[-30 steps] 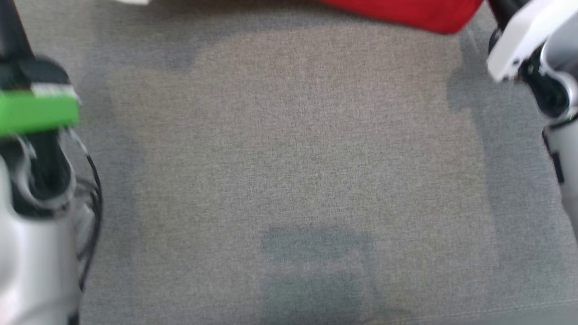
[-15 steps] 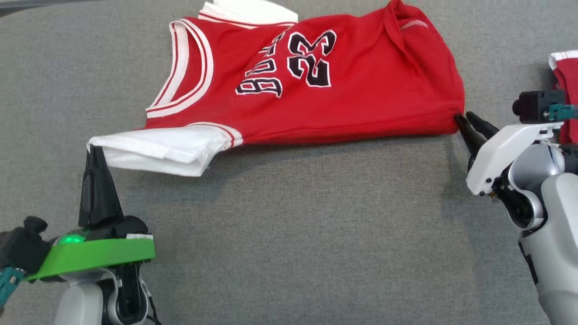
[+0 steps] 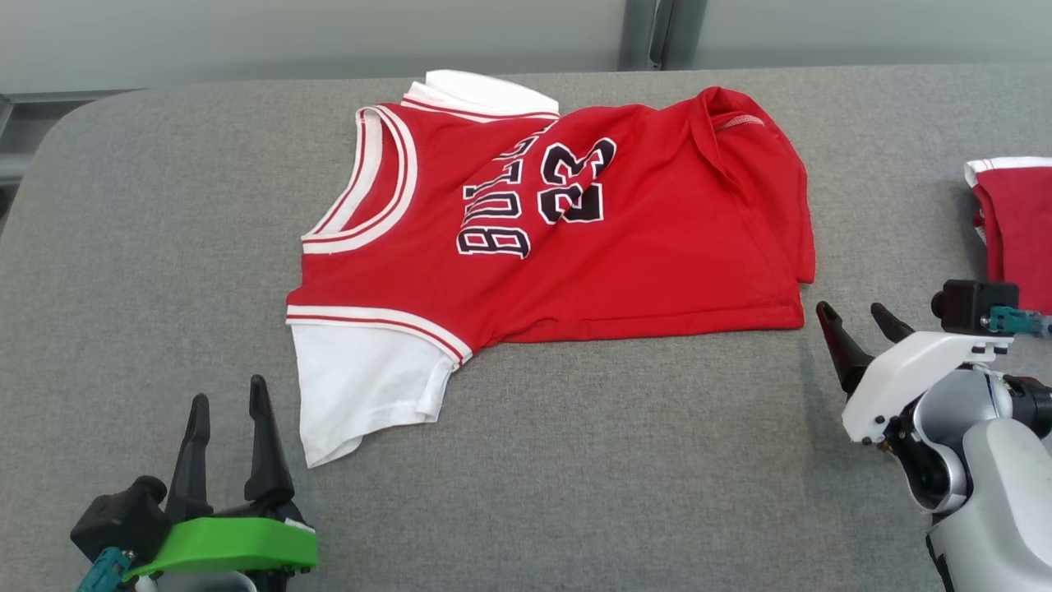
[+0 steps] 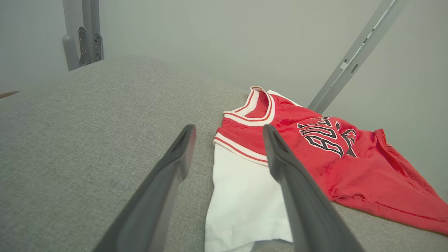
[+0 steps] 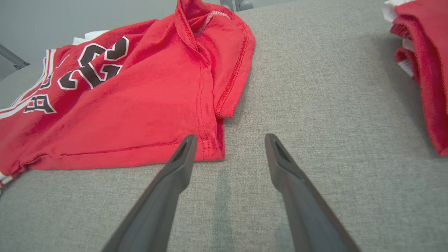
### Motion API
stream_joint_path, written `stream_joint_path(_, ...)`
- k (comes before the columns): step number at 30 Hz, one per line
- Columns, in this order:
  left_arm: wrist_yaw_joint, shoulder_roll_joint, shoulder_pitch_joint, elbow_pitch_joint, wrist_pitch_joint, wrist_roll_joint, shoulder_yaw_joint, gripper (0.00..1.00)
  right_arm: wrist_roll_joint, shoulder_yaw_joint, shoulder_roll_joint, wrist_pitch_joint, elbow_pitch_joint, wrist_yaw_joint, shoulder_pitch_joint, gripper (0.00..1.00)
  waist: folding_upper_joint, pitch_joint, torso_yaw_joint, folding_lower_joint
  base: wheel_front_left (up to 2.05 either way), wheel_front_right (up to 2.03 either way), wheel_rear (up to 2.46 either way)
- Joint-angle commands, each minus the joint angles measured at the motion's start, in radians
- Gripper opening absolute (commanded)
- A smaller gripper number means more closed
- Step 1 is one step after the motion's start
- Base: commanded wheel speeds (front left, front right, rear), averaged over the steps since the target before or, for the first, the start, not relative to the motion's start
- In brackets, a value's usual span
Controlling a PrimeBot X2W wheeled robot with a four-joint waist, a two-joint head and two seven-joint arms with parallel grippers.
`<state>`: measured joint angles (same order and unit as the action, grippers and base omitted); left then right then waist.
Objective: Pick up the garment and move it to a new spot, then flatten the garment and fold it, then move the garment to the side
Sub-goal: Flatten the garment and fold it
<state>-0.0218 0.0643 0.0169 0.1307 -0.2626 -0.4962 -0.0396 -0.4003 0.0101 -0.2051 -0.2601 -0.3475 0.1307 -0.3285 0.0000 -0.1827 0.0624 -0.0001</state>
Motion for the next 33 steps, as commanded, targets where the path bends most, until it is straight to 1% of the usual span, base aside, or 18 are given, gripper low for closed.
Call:
stream_joint_path(1, 0.003, -0.002, -0.025, 0.010, -0.003, 0.021, 0.014, 1.00, 0.017, 0.019, 0.012, 0.027, 0.012, 0.000, 0.029, 1.00, 0.0000, 0.027, 0.009, 0.0001, 0.00, 0.00, 0.00)
stream_joint_path(5, 0.020, -0.005, -0.050, 0.011, -0.003, 0.073, 0.044, 1.00, 0.050, 0.089, 0.055, 0.102, 0.053, 0.000, 0.078, 1.00, 0.0000, 0.048, 0.017, 0.0001, 0.00, 0.00, 0.00)
stream_joint_path(9, 0.031, -0.008, -0.066, -0.026, -0.003, 0.133, 0.074, 1.00, 0.089, 0.183, 0.111, 0.204, 0.107, 0.000, 0.129, 1.00, 0.0000, 0.070, 0.031, 0.0001, 0.00, 0.00, 0.00)
stream_joint_path(13, 0.041, -0.011, -0.080, -0.038, -0.001, 0.216, 0.069, 1.00, 0.134, 0.227, 0.143, 0.308, 0.148, 0.000, 0.176, 1.00, 0.0000, 0.089, 0.038, 0.0001, 0.00, 0.00, 0.00)
stream_joint_path(14, 0.049, 0.004, -0.080, -0.044, -0.001, 0.299, 0.050, 1.00, 0.165, 0.230, 0.149, 0.357, 0.152, 0.000, 0.198, 1.00, 0.0000, 0.096, 0.039, 0.0001, 0.00, 0.00, 0.00)
stream_joint_path(17, 0.069, 0.015, -0.092, -0.059, -0.001, 0.398, 0.027, 1.00, 0.214, 0.221, 0.153, 0.436, 0.148, 0.000, 0.226, 1.00, 0.0000, 0.107, 0.039, 0.0001, 0.00, 0.00, 0.00)
stream_joint_path(19, 0.076, 0.015, -0.102, -0.061, -0.001, 0.431, 0.018, 1.00, 0.233, 0.208, 0.154, 0.476, 0.140, 0.000, 0.246, 1.00, 0.0000, 0.111, 0.037, 0.0001, 0.00, 0.00, 0.00)
stream_joint_path(22, 0.074, 0.031, -0.112, -0.049, -0.001, 0.456, 0.018, 1.00, 0.277, 0.178, 0.154, 0.509, 0.133, 0.000, 0.273, 1.00, 0.0000, 0.116, 0.034, 0.0001, 0.00, 0.00, 0.00)
stream_joint_path(24, 0.071, 0.035, -0.117, -0.046, -0.002, 0.460, 0.018, 1.00, 0.285, 0.166, 0.153, 0.513, 0.130, 0.000, 0.281, 1.00, 0.0000, 0.117, 0.033, 0.0001, 0.00, 0.00, 0.00)
stream_joint_path(27, 0.068, 0.046, -0.134, -0.035, -0.001, 0.467, 0.025, 1.00, 0.337, 0.147, 0.153, 0.523, 0.122, 0.000, 0.314, 1.00, 0.0000, 0.121, 0.033, 0.0001, 0.00, 0.00, 0.00)
stream_joint_path(29, 0.062, 0.048, -0.137, -0.028, -0.001, 0.465, 0.024, 1.00, 0.347, 0.142, 0.153, 0.526, 0.123, 0.000, 0.322, 1.00, 0.0000, 0.123, 0.033, 0.0001, 0.00, 0.00, 0.00)
stream_joint_path(33, 0.025, 0.062, -0.137, -0.015, -0.001, 0.469, -0.002, 1.00, 0.365, 0.132, 0.153, 0.527, 0.144, 0.000, 0.333, 1.00, 0.0000, 0.124, 0.033, 0.0001, 0.00, 0.00, 0.00)
